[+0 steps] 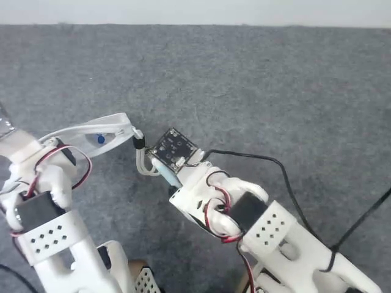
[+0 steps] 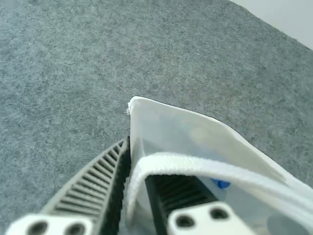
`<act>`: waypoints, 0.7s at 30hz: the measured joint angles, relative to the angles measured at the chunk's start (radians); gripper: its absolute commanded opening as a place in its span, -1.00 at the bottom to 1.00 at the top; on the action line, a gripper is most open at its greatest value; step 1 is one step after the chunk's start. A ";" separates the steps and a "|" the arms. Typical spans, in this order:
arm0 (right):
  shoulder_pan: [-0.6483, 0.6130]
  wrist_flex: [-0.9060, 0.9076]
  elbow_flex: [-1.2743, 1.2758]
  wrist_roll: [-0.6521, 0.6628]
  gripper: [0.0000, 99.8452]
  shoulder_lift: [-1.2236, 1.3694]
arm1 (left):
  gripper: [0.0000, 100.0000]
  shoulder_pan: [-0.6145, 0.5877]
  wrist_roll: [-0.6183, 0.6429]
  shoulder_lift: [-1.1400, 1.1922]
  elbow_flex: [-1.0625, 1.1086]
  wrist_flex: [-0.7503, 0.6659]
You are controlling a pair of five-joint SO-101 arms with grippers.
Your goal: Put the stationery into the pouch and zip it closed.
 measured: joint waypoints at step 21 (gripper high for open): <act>-0.098 -0.256 0.100 -0.006 -0.98 -0.341 | -0.97 0.029 0.000 -0.002 0.000 0.000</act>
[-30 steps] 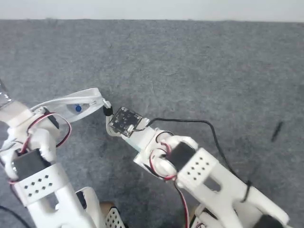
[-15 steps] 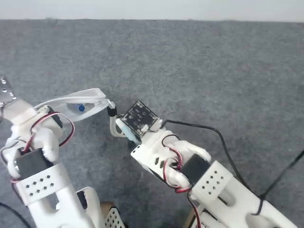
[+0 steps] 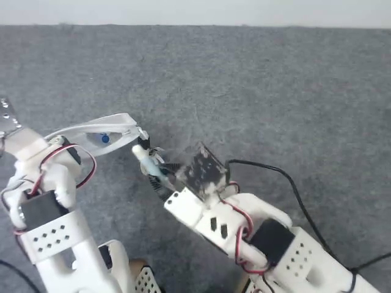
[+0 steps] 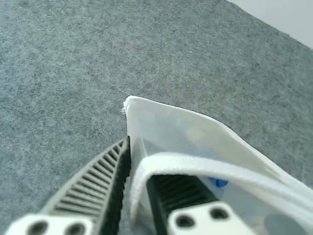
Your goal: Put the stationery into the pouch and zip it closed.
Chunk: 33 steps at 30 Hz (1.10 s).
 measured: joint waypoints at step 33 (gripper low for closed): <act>0.034 -0.420 0.163 0.000 -0.98 -0.367 | -0.98 0.376 -0.051 -0.433 0.164 0.040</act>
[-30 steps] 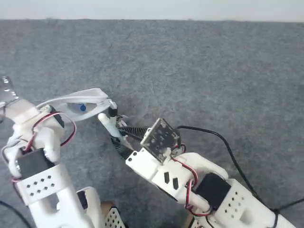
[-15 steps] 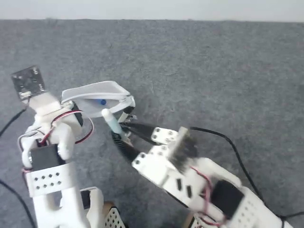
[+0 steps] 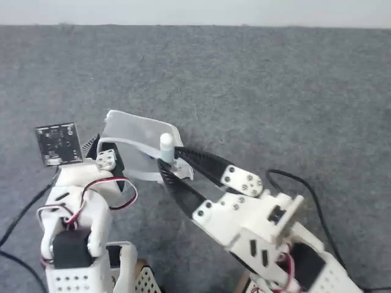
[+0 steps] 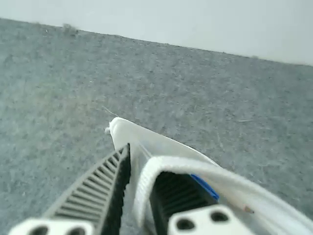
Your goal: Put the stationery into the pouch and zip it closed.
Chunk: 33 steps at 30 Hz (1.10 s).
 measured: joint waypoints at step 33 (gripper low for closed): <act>0.015 -1.125 0.322 0.170 -0.98 0.829 | -0.98 0.005 0.000 0.000 0.014 0.002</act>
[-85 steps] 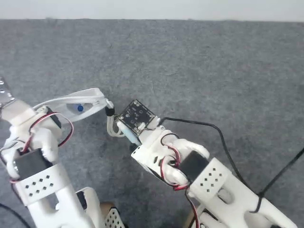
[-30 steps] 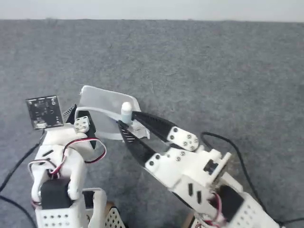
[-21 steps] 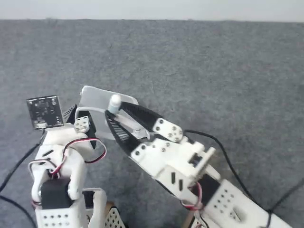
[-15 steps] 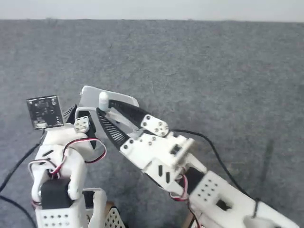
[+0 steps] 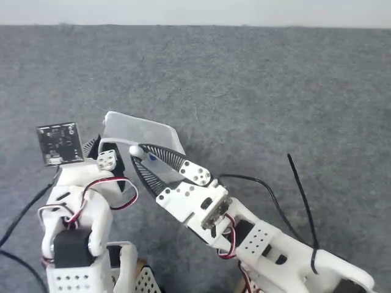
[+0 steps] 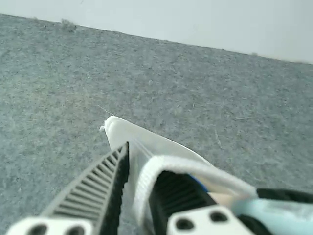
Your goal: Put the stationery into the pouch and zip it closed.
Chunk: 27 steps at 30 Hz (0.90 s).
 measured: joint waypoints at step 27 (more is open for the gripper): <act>-0.003 0.532 -0.155 -0.083 -0.55 -0.021 | -0.98 -0.037 0.000 0.002 0.014 0.000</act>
